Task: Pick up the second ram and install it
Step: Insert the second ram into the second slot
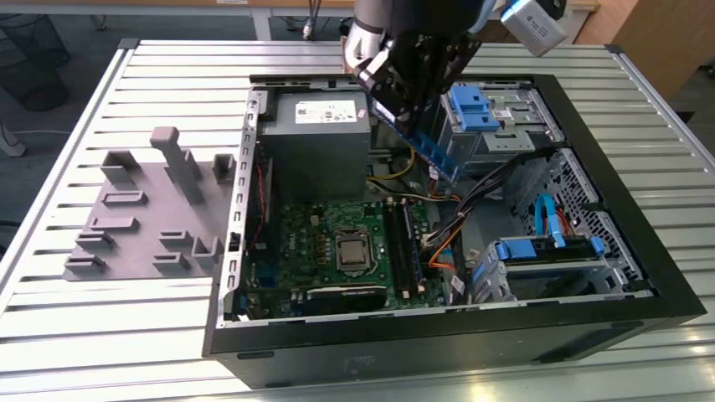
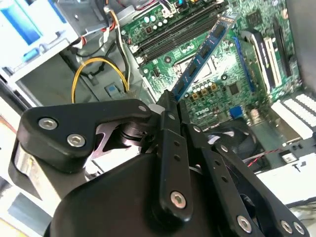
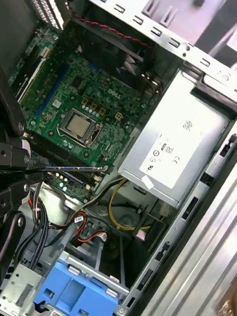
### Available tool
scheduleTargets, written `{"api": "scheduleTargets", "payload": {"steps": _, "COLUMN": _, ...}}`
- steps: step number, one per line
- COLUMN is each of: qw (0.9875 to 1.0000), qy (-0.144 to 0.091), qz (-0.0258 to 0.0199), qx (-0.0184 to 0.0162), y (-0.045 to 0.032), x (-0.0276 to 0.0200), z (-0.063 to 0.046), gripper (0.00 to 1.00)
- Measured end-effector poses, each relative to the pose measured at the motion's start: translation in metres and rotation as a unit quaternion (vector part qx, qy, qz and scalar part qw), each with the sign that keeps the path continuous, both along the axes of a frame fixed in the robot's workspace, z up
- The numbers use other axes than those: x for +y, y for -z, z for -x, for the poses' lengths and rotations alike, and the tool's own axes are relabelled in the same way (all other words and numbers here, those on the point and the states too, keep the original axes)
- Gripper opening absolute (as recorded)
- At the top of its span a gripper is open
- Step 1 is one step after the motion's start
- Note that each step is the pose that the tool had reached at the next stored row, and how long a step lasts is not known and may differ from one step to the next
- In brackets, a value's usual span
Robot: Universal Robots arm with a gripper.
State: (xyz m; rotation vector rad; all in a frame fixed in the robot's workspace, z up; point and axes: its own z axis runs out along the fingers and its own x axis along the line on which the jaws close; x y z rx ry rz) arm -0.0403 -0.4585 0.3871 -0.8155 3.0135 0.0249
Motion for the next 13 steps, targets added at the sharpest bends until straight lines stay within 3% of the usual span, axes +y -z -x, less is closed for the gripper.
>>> {"api": "scheduleTargets", "payload": {"steps": 6, "qw": 0.9986, "qy": 0.054, "qz": 0.0, "qx": 0.0, "y": 0.0018, "x": 0.0, "z": 0.0, "gripper": 0.14}}
{"api": "scheduleTargets", "payload": {"steps": 13, "qw": 0.9938, "qy": 0.111, "qz": 0.0, "qx": 0.0, "y": 0.004, "x": 0.0002, "z": 0.0, "gripper": 0.14}}
